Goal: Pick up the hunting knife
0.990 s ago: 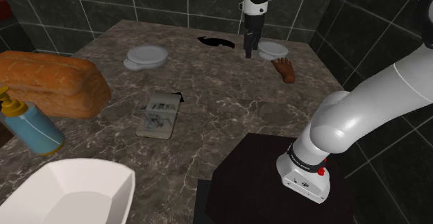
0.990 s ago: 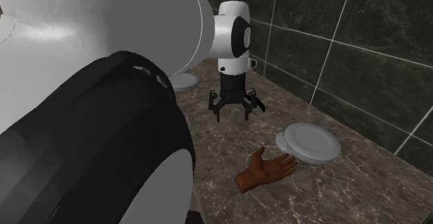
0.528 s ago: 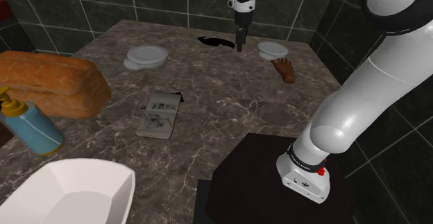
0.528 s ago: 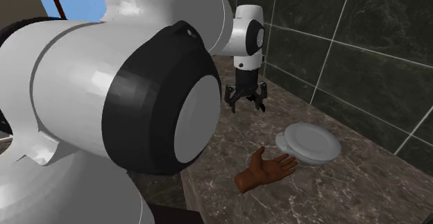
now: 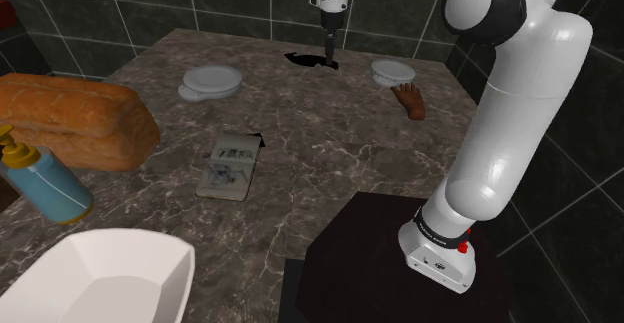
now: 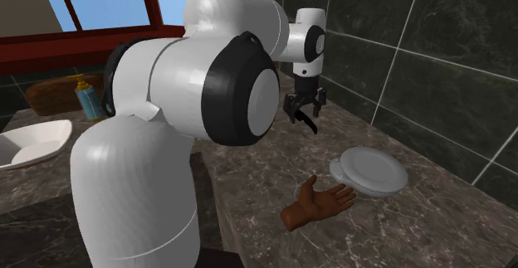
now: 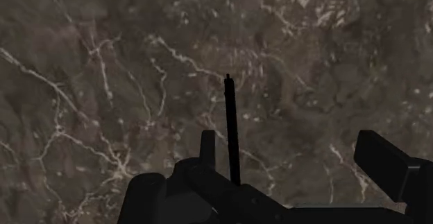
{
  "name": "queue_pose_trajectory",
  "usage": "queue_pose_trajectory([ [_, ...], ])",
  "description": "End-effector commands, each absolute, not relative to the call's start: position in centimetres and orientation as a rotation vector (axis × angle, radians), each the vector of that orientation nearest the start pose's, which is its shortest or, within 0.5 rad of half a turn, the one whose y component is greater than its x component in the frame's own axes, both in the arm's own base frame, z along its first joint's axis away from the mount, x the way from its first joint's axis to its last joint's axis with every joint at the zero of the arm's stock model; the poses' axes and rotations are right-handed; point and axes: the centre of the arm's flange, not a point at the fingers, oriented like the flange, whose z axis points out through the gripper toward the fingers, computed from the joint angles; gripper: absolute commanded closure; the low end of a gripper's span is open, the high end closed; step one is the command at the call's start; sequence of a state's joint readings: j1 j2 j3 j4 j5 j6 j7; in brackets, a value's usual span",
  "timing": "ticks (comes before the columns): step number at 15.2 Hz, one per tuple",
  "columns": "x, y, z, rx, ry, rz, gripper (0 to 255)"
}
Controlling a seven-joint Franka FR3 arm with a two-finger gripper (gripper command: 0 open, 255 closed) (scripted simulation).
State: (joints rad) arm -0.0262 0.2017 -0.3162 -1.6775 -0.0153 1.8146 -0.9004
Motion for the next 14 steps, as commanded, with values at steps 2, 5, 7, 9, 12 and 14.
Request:
queue_pose_trajectory([
  [2, 61.9, -20.4, 47.9, -3.009, -0.998, 0.114, 0],
  [5, 62.0, -20.5, 46.9, -3.008, -1.001, 0.113, 0],
  [7, 62.0, -20.5, 45.8, -3.008, -1.001, 0.113, 0],
  [9, 62.0, -20.5, 44.8, -3.008, -1.001, 0.113, 0],
  [12, 62.0, -20.5, 43.9, -3.008, -1.001, 0.113, 0],
  [14, 62.0, -20.4, 43.9, -3.008, -1.001, 0.113, 255],
])
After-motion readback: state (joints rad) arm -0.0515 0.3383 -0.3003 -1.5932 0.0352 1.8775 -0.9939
